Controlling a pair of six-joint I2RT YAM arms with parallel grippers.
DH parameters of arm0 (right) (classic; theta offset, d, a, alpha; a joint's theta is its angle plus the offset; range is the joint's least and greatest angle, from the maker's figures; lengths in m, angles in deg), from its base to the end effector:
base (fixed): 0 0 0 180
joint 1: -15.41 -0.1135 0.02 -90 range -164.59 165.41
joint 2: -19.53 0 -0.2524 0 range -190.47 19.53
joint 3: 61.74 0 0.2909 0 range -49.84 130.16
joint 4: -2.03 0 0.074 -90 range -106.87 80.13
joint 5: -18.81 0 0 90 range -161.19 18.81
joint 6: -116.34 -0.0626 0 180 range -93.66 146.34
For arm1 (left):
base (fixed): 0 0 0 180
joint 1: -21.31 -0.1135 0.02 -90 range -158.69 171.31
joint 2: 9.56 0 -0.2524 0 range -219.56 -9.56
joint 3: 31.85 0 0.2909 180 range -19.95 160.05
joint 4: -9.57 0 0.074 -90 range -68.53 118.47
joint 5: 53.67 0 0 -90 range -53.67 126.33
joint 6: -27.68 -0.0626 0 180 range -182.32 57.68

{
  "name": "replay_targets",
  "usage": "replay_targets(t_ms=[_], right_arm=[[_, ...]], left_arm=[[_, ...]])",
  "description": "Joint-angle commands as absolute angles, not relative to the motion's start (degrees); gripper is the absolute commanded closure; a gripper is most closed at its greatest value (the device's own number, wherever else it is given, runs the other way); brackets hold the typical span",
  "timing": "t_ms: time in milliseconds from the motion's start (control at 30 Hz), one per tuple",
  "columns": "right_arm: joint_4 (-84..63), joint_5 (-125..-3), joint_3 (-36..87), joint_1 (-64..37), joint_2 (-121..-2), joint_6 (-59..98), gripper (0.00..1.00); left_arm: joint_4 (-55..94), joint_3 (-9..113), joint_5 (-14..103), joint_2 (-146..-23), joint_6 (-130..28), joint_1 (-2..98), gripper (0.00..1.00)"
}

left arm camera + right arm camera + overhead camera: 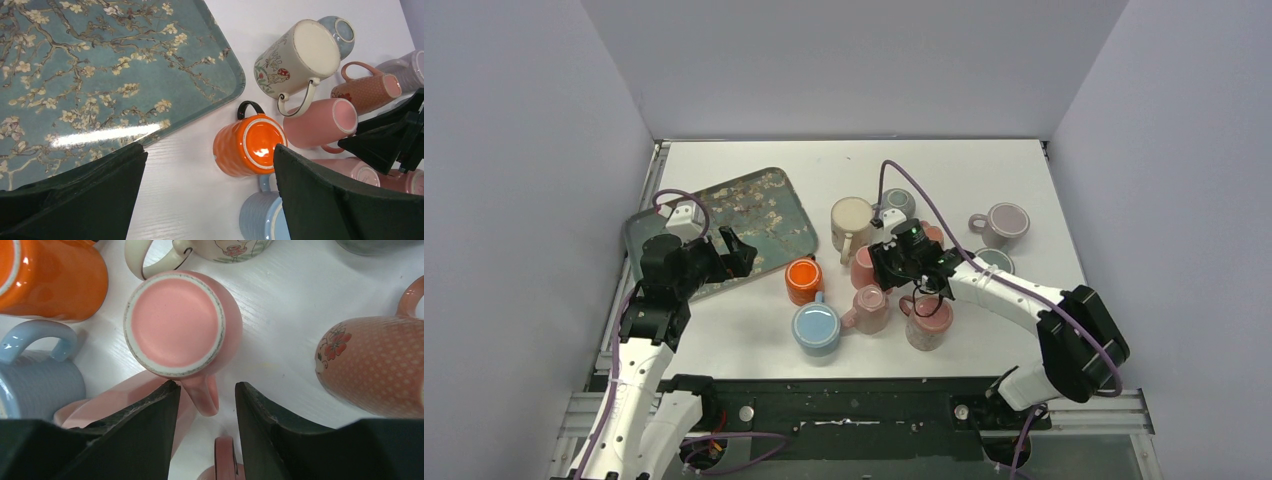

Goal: Turn the mug right side up
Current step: Turn over the cup at the center of the board.

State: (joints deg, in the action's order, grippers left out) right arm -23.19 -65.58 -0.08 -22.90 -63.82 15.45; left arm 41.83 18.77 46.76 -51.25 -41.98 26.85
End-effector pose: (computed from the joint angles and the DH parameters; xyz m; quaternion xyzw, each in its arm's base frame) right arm 0.2741 0.2244 0.1572 -0.2376 0.8983 0.1941 0.3146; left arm 0.2411 -0.0348 0.2728 -0.0576 0.8315 -0.1966 0.5164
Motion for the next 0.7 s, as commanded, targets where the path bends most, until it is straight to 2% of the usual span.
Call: replay_targets(t_ms=[0,133,367,667], right_arm=[[-19.8,-65.9,-0.4,-23.4,-64.8,16.0,0.56],[-19.1,-65.7,-0.9,-23.7,-64.7,16.3,0.60],[-17.6,-67.3,-2.9,-23.8,-63.1,15.5,0.73],[-20.3,-76.9,-5.0,-23.8,-59.2,10.2,0.82]], left_arm=[[40.1,19.3,46.1,-50.5,-42.6,27.1,0.03],[40.2,19.4,46.5,-50.8,-42.7,27.0,0.03],[40.1,19.3,46.0,-50.1,-42.6,27.0,0.03],[40.1,19.3,46.1,-50.6,-42.6,27.0,0.03]])
